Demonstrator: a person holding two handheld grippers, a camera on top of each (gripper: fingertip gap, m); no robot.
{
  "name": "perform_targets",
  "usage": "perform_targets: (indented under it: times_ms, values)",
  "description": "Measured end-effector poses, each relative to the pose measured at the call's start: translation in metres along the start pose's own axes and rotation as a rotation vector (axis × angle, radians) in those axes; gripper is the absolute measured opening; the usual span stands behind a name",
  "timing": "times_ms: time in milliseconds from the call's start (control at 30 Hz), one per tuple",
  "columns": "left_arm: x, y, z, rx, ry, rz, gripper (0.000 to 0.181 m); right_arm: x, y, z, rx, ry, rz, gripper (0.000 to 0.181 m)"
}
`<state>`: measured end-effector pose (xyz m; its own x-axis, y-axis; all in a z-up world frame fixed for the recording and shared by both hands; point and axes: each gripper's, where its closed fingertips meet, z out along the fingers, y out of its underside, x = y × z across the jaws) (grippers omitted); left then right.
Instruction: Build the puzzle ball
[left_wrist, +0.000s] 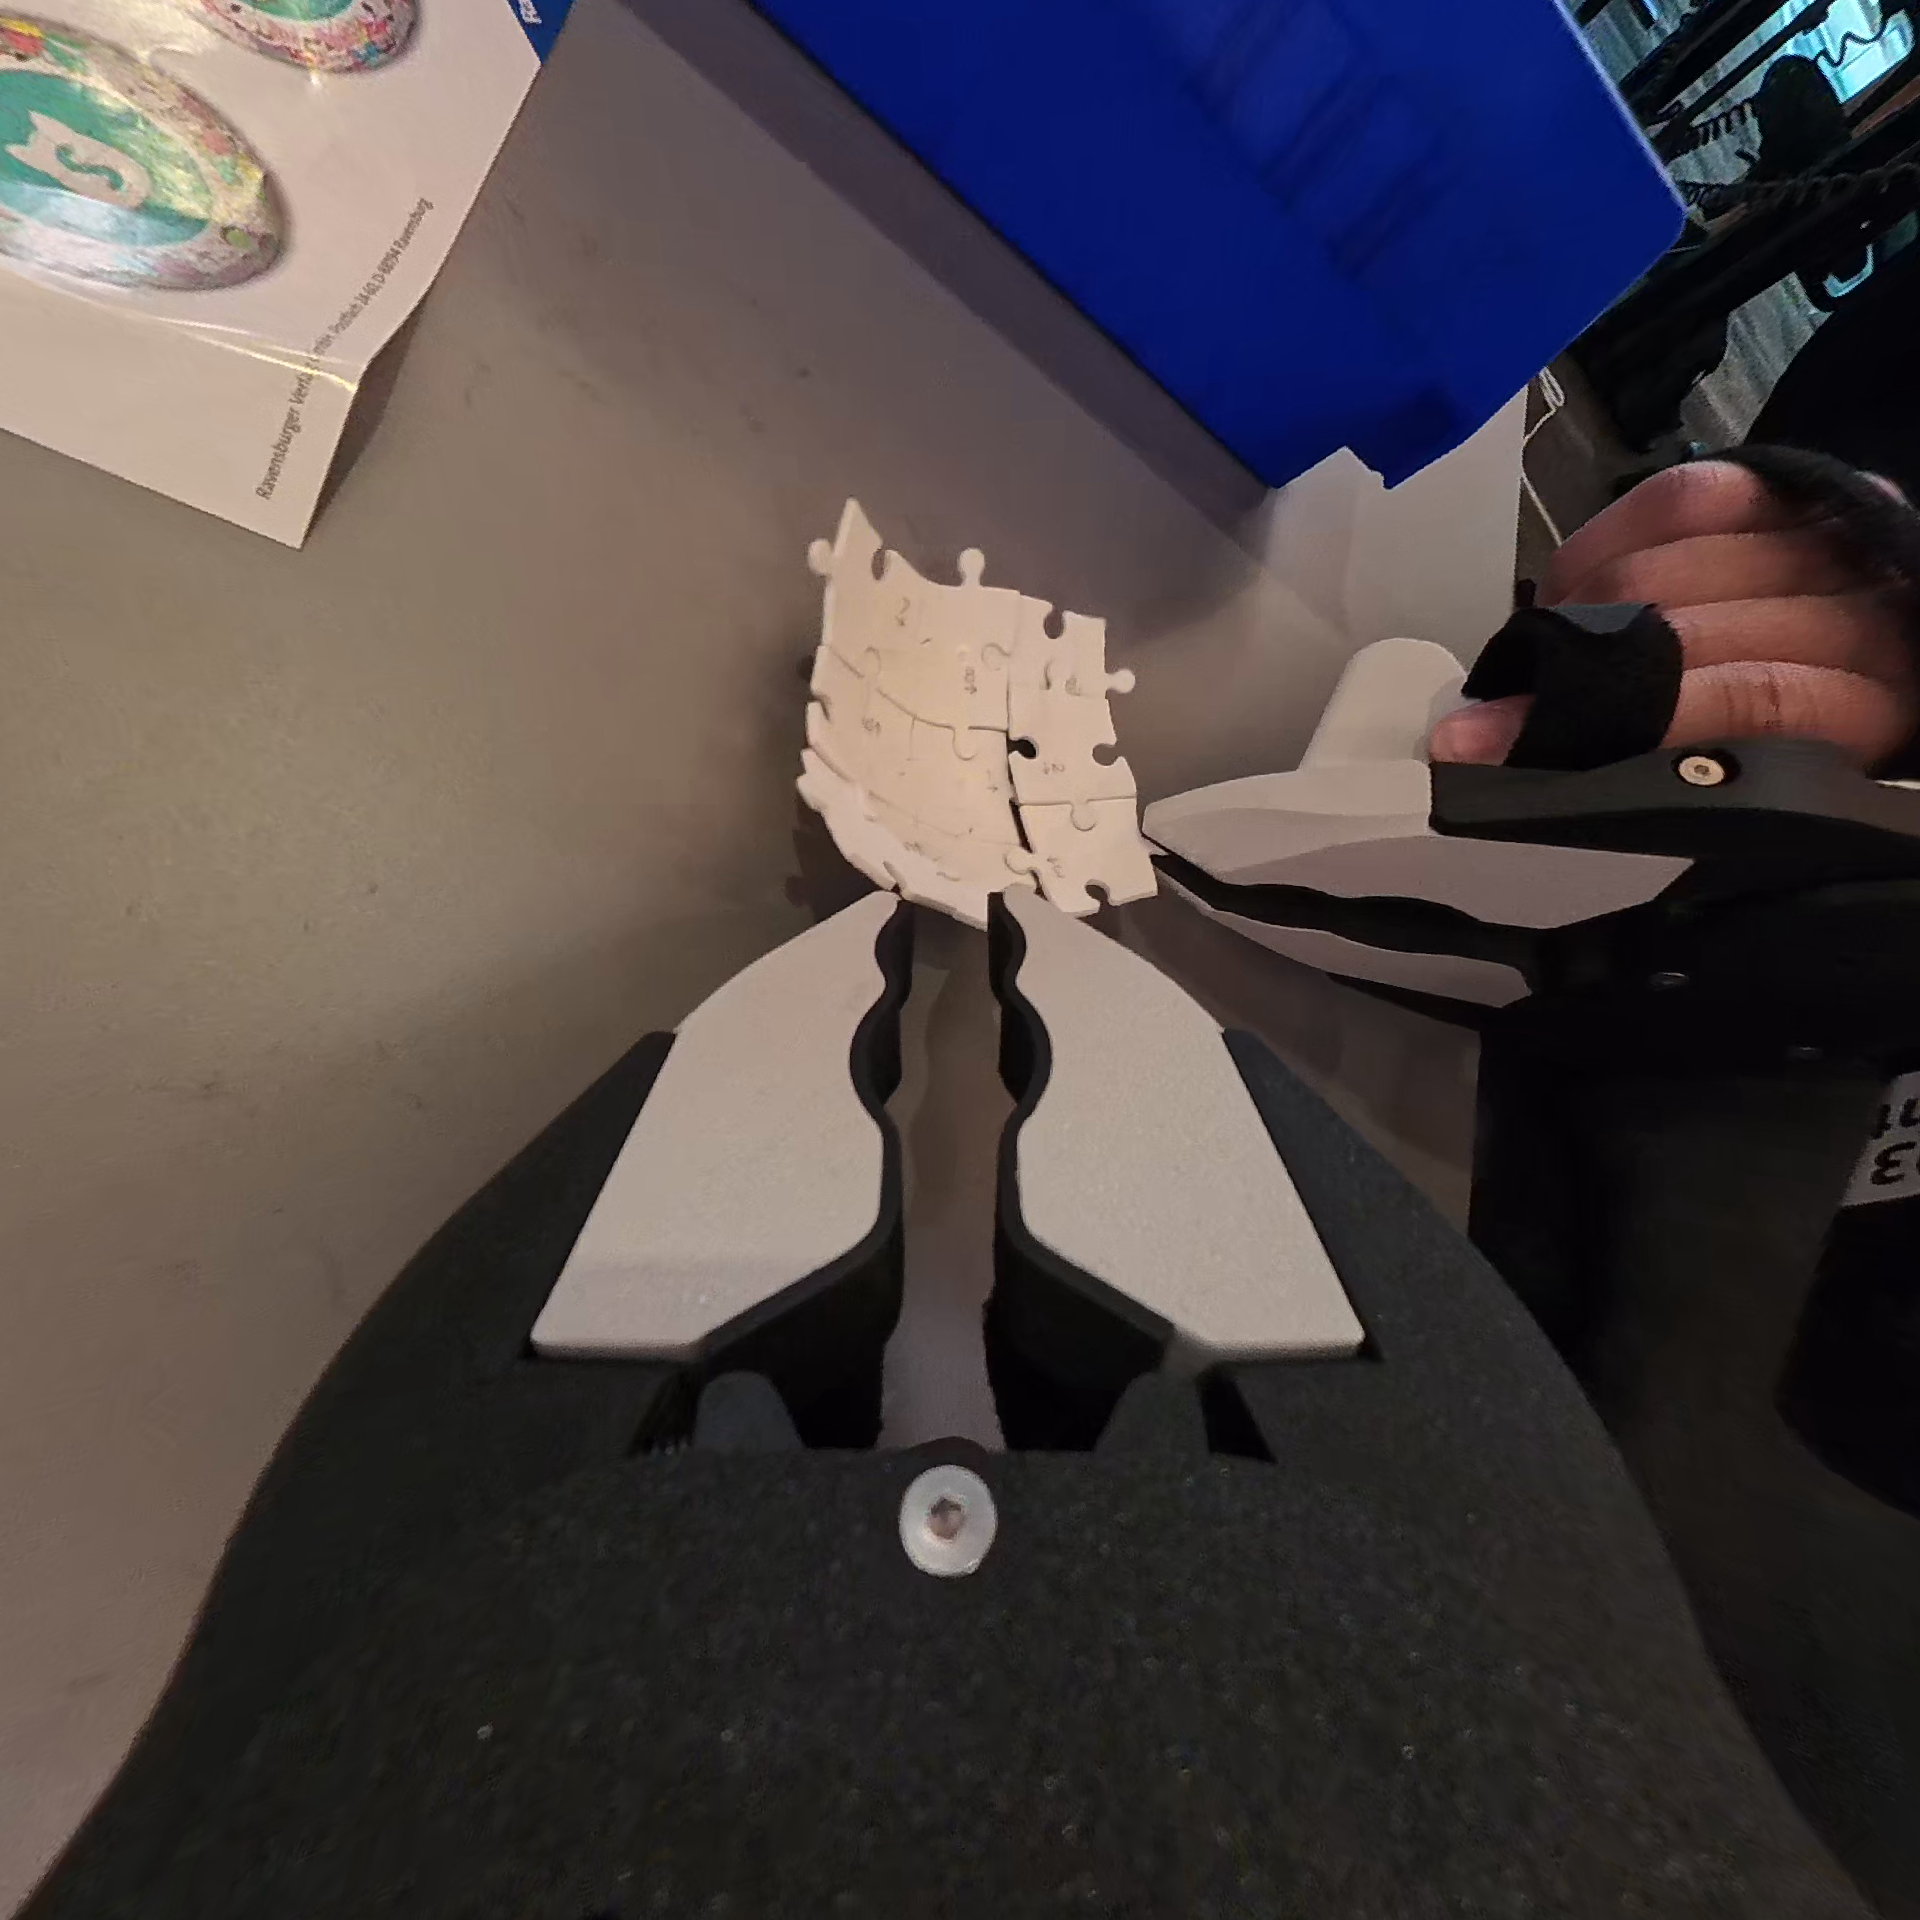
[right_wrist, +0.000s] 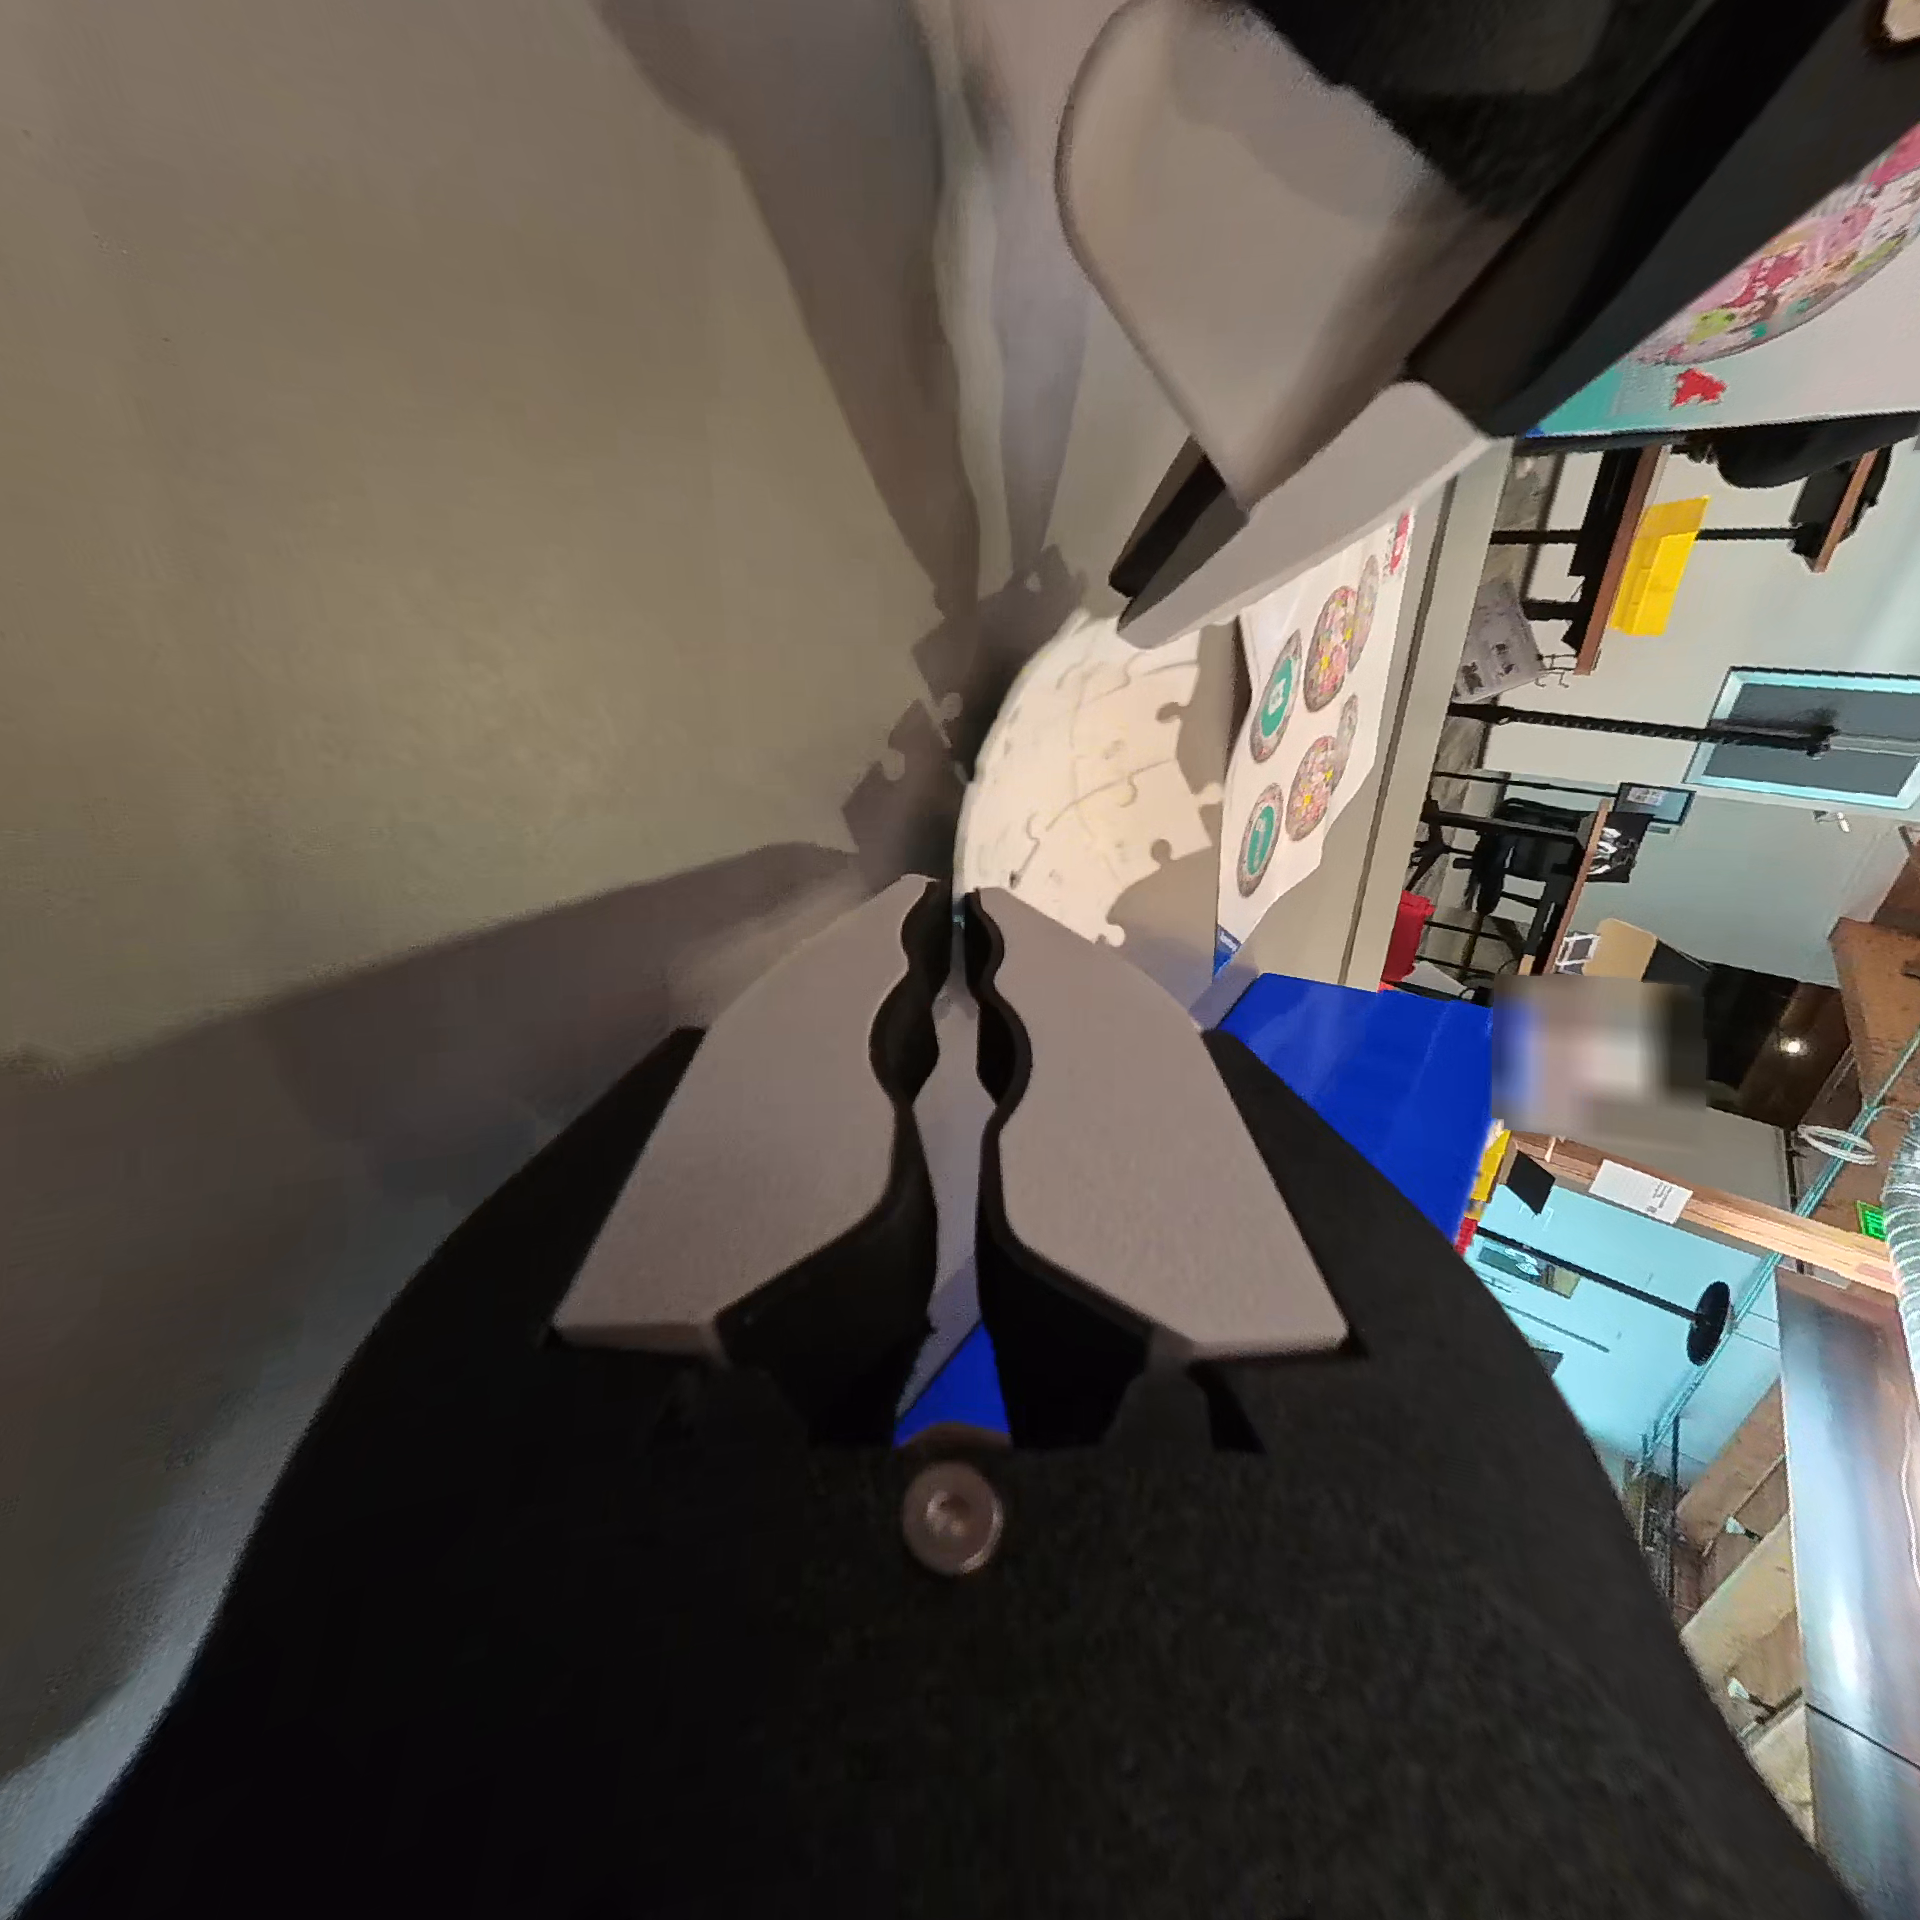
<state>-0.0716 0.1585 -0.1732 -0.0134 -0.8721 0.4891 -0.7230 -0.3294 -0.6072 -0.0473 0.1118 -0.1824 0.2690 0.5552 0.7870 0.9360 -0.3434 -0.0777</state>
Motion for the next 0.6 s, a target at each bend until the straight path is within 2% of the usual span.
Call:
perform_targets:
  times_ms: [33,600]
  values:
    - [0.000,0.000,0.000,0.000,0.001,0.001,0.013,0.000,0.000,0.000,0.003,0.009,0.002,0.002]
    - [0.006,0.006,0.007,-0.007,-0.002,-0.012,0.008,0.000,-0.008,-0.014,-0.012,-0.005,0.119,0.003]
